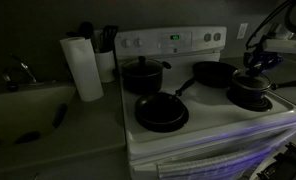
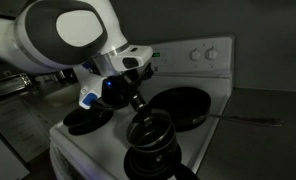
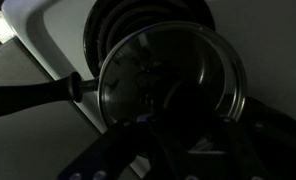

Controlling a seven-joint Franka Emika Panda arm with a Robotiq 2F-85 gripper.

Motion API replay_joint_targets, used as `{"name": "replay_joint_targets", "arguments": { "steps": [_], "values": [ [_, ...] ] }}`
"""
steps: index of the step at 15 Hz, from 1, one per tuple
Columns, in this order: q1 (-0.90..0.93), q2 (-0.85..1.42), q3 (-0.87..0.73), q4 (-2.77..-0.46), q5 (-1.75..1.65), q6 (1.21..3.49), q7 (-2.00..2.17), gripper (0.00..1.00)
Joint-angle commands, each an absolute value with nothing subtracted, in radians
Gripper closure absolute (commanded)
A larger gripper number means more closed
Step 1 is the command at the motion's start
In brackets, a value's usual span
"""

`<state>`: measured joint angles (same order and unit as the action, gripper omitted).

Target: Put the lid on to the pot on the front left stove plate.

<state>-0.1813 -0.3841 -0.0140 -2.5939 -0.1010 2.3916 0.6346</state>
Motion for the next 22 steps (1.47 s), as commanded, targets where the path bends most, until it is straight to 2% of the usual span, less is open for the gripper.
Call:
{"name": "replay_joint_targets", "arguments": {
  "steps": [1, 22],
  "values": [
    [-0.181, -0.401, -0.018, -2.611, -0.053, 2.393, 0.599, 0.86],
    [-0.233, -0.419, -0.012, -2.603, -0.103, 2.406, 0.576, 0.86]
  ]
}}
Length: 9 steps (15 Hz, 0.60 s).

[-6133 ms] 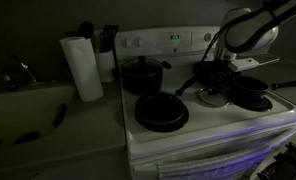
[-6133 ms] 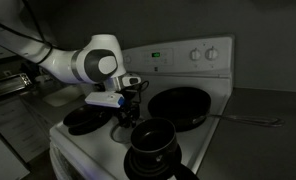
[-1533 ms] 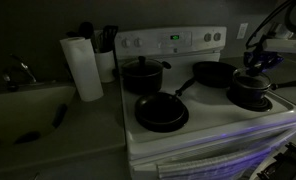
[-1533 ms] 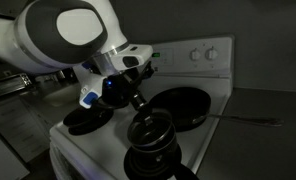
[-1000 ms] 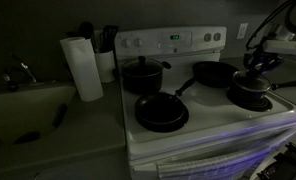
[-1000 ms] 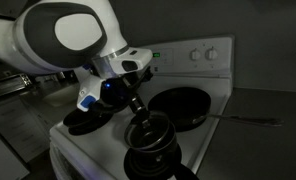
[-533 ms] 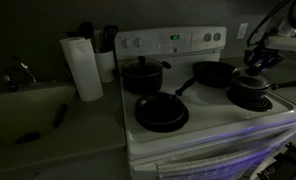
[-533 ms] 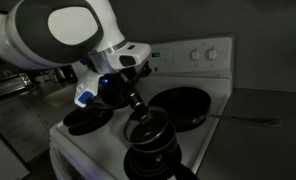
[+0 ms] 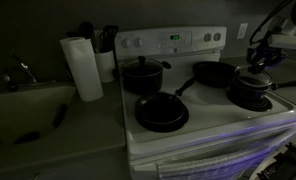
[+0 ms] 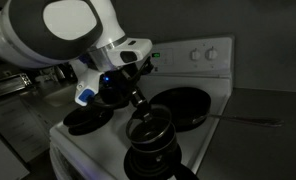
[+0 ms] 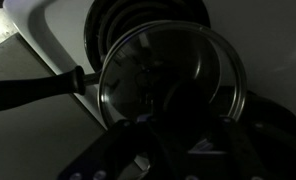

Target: Put the lid on to the pot on the front left stove plate.

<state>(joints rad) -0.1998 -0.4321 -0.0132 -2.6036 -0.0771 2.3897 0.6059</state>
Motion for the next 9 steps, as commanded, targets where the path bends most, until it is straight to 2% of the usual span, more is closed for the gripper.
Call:
{"name": "replay_joint_targets", "arguments": {
  "steps": [1, 9],
  "values": [
    [-0.238, -0.413, -0.015, -2.602, -0.111, 2.414, 0.573, 0.86],
    [-0.225, -0.337, -0.038, -2.591, -0.073, 2.491, 0.516, 0.86]
  ]
}}
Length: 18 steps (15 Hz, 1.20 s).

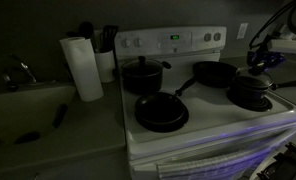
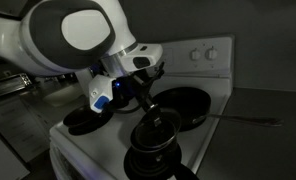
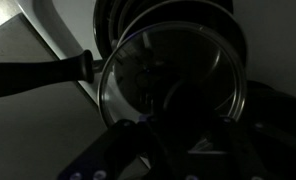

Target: Put the lid on to the pot on the front left stove plate.

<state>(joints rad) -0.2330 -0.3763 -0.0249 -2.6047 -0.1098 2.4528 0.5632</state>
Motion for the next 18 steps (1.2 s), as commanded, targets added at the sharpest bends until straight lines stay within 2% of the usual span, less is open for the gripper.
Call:
{"name": "replay_joint_targets", "arguments": {
  "steps": [1, 9, 18],
  "values": [
    [-0.221, -0.328, -0.038, -2.588, -0.059, 2.488, 0.507, 0.86],
    [-0.194, -0.307, -0.070, -2.574, 0.089, 2.419, 0.425, 0.86],
    [-0.190, -0.286, -0.094, -2.529, 0.175, 2.222, 0.387, 0.86]
  ]
}}
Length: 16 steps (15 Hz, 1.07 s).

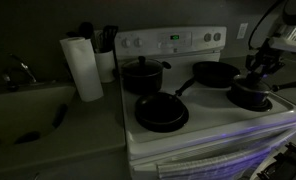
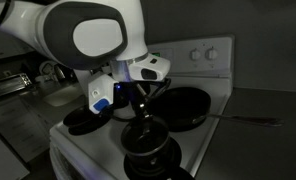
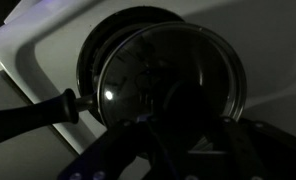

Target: Put the lid on to the pot on the front left stove plate.

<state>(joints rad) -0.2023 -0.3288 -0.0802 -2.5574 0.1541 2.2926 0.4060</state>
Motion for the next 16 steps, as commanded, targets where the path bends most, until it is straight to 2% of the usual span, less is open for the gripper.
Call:
{"name": "replay_joint_targets", "arguments": {
  "steps": [1, 12, 13, 14, 16],
  "values": [
    [-0.192, -0.279, -0.091, -2.520, 0.166, 2.197, 0.394, 0.86],
    [-0.178, -0.215, -0.056, -2.481, 0.080, 2.199, 0.436, 0.85],
    [-0.175, -0.212, -0.054, -2.480, 0.080, 2.202, 0.436, 0.66],
    [-0.172, -0.210, -0.054, -2.479, 0.081, 2.201, 0.437, 0.36],
    [-0.169, -0.211, -0.053, -2.476, 0.076, 2.202, 0.443, 0.29]
  ]
}}
